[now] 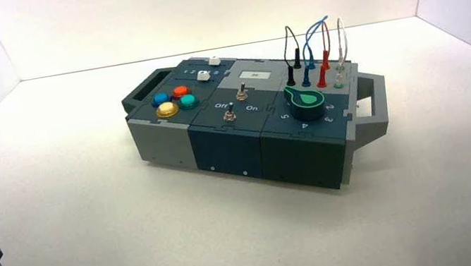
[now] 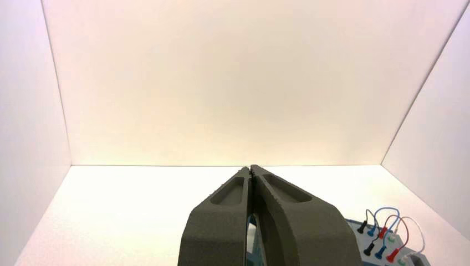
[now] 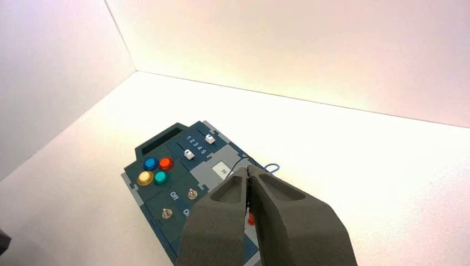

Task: Move the box away.

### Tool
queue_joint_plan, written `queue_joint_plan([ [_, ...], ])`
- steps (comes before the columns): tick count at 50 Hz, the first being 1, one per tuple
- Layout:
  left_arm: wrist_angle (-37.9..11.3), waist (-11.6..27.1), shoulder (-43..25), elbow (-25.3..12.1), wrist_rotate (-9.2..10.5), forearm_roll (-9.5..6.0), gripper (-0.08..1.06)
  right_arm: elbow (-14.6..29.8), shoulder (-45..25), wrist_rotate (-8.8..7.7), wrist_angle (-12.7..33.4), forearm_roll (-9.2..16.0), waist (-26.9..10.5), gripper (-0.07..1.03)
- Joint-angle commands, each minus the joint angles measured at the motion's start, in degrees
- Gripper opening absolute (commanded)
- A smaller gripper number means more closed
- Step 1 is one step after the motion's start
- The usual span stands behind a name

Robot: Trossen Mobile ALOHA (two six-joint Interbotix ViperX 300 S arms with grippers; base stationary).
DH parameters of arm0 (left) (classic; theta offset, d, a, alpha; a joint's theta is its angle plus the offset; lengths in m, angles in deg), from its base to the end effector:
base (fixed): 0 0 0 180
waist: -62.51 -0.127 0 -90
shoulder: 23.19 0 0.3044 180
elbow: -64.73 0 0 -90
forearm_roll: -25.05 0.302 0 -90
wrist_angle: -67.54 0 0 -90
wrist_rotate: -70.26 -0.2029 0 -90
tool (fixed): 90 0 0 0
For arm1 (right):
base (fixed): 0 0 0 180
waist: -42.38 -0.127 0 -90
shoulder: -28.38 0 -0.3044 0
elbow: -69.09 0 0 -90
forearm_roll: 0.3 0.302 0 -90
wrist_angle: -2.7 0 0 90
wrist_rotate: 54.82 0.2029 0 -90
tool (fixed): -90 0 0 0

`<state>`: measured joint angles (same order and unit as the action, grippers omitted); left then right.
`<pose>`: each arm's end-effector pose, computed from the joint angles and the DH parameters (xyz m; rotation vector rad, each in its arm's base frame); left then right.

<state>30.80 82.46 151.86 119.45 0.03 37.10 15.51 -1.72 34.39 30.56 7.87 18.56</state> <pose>0.1569 -0.0300 0.2854 -0.1510 0.1179 -0.2135 0.2008 0.1034 0.2394 0.0438 0.3958 0.4550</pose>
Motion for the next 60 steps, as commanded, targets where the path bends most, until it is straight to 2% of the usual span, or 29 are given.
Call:
queue_joint_plan([
  [1, 0.3, -0.2, -1.2, -0.6, 0.00, -0.26, -0.03, 0.8, -0.7, 0.35, -0.6, 0.2, 0.2, -0.02],
  [19, 0.1, -0.2, -1.3, -0.5, 0.09, -0.44, -0.03, 0.8, -0.7, 0.26, -0.2, 0.4, 0.2, -0.02],
  [27, -0.4, -0.1, -6.0, -1.1, 0.09, -1.67, -0.03, 1.3, -1.9, 0.35, 2.1, 2.4, 0.1, -0.02],
  [29, -0.4, -0.1, -7.4, -1.5, 0.09, -1.85, -0.03, 1.8, -2.7, 0.26, 3.2, 3.7, 0.0, -0.02],
  [34, -0.4, -0.1, -11.4, -2.4, 0.09, -3.96, -0.03, 3.2, -5.0, 0.35, 6.2, 7.6, 0.0, -0.02],
  [41, -0.8, 0.1, -16.6, -3.3, -0.09, -6.06, -0.03, 5.4, -10.3, 0.09, 10.2, 14.2, -0.4, -0.02],
  [42, -1.3, 0.3, -18.2, -3.5, -0.09, -6.42, -0.03, 5.9, -12.2, 0.00, 11.1, 15.8, -0.6, -0.02],
  [48, -4.0, 2.0, -22.1, -3.8, -0.09, -7.29, -0.03, 6.2, -16.6, 0.00, 12.9, 19.5, -2.1, -0.02],
  [54, -7.6, 4.8, -24.7, -3.8, -0.18, -7.47, -0.03, 5.5, -20.0, 0.26, 12.7, 22.7, -5.4, -0.02],
  [56, -9.1, 6.1, -25.5, -3.9, -0.09, -7.47, -0.03, 5.1, -21.2, 0.35, 12.2, 24.7, -7.3, -0.02],
  [60, -11.0, 7.7, -26.8, -4.7, -0.18, -7.56, -0.03, 4.6, -22.2, 0.35, 11.3, 27.0, -9.3, -0.02],
])
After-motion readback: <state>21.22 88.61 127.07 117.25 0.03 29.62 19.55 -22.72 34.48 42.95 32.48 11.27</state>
